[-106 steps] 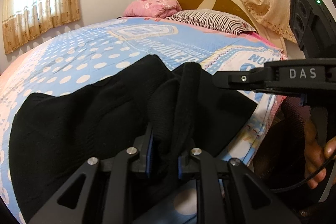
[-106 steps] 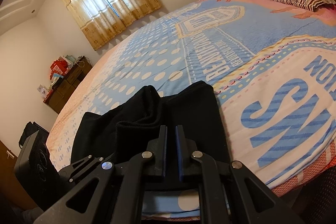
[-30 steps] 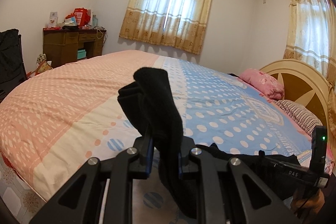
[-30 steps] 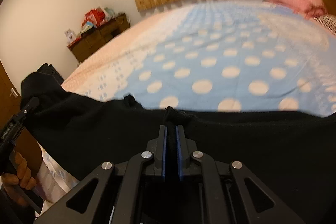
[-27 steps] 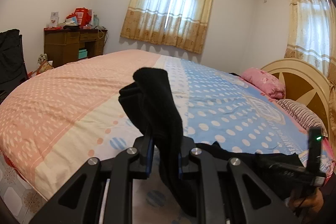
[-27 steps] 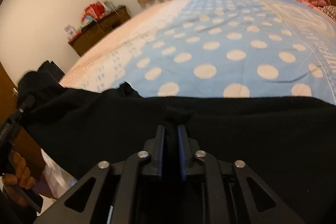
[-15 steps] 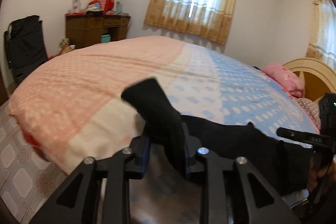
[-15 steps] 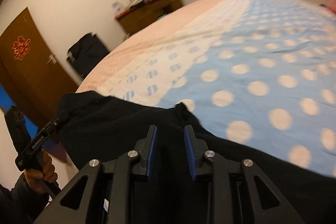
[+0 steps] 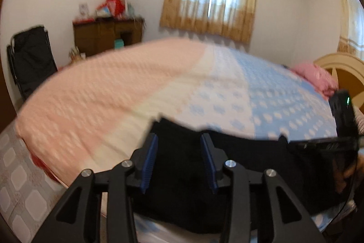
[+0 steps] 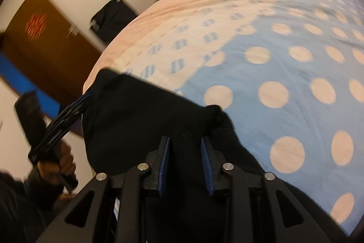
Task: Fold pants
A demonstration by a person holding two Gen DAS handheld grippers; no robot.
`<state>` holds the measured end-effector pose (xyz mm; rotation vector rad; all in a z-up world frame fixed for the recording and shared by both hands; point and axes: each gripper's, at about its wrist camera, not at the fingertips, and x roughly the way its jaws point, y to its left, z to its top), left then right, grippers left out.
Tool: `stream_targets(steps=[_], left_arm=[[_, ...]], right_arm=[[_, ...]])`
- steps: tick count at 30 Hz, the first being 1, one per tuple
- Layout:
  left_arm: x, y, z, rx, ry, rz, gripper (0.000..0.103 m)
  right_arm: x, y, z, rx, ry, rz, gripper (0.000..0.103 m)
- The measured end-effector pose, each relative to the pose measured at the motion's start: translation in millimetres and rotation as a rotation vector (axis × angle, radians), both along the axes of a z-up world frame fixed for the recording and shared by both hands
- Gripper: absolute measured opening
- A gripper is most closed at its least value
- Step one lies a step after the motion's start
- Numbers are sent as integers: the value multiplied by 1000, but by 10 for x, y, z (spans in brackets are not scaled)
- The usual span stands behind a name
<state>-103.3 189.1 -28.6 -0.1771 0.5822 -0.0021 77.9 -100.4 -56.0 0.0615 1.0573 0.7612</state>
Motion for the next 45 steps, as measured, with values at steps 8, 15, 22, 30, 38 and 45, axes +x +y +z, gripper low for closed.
stream_targets(steps=[8, 15, 22, 30, 38, 45], left_arm=[[87, -31, -143, 16, 53, -11, 42], [156, -61, -167, 58, 58, -7, 42], [246, -29, -139, 105, 73, 12, 42], [2, 560, 37, 112, 35, 171, 54], [-220, 738, 83, 80, 31, 203, 61], [-407, 546, -81, -100, 83, 96, 67]], right_arm=[[177, -15, -45, 84, 39, -1, 33], [430, -63, -72, 169, 66, -64, 32], [528, -425, 11, 113, 39, -172, 12], [-74, -130, 468, 47, -140, -71, 17], [-70, 207, 296, -252, -285, -198, 11], [-731, 876, 469, -91, -320, 12, 11]])
